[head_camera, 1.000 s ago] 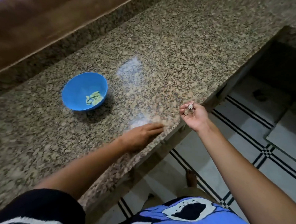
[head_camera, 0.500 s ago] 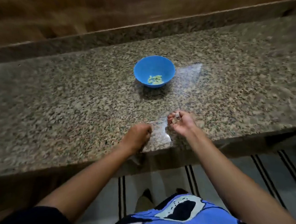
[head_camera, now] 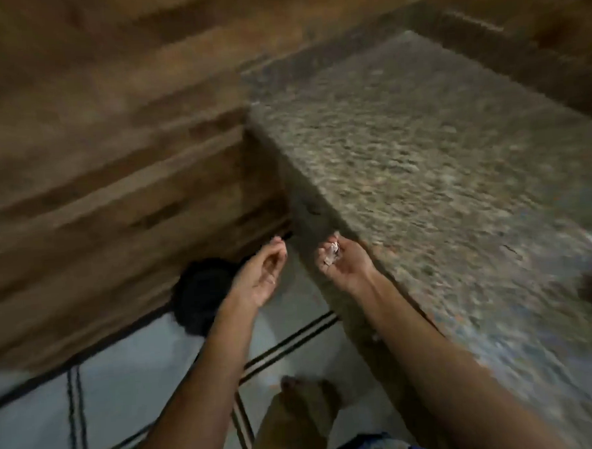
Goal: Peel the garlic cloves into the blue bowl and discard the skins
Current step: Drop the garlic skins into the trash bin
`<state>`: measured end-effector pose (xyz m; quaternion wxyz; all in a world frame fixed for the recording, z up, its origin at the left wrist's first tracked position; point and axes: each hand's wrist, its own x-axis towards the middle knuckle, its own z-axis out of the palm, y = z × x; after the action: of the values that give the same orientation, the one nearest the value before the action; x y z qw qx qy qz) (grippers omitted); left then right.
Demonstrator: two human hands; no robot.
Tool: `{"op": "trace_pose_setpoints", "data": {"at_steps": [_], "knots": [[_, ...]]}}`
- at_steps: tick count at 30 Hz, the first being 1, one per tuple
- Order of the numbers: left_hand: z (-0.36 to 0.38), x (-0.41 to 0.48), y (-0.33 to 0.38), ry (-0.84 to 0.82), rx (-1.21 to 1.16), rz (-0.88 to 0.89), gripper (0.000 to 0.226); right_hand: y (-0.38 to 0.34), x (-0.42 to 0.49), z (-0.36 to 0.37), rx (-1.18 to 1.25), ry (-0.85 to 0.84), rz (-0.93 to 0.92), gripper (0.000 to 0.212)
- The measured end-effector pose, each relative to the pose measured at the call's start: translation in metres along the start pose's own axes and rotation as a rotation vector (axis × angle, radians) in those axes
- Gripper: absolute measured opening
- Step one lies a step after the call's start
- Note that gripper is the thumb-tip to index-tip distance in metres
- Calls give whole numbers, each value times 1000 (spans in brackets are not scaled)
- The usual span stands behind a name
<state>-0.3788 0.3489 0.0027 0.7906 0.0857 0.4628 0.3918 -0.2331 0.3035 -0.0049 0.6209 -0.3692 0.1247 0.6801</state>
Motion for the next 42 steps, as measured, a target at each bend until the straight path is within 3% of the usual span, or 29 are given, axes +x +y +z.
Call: {"op": "trace_pose_setpoints", "data": {"at_steps": [5,10,21,25,29,35,38,40,42], "knots": [[-86,13,84,165,-252,192,27,70,69,80,-196,-59,217,43],[-141,30,133,256,-379,254,12,111,123,129,-193,-36,308,48],[-159,100,185,315,-396,304,11,150,225,190,-325,59,360,43],[-169,137,194,377,-498,272,16,157,273,193,-350,119,402,42],[-174,160,194,413,-656,274,34,163,304,185,-419,174,400,35],[-168,188,160,390,-937,268,13,172,331,150,-458,214,415,39],[-160,209,130,354,-1045,239,13,176,341,126,-520,198,406,57],[-157,225,114,343,-1052,240,14,184,350,111,-585,182,416,49],[-164,250,107,428,-906,263,15,199,372,98,-708,180,438,33]]}}
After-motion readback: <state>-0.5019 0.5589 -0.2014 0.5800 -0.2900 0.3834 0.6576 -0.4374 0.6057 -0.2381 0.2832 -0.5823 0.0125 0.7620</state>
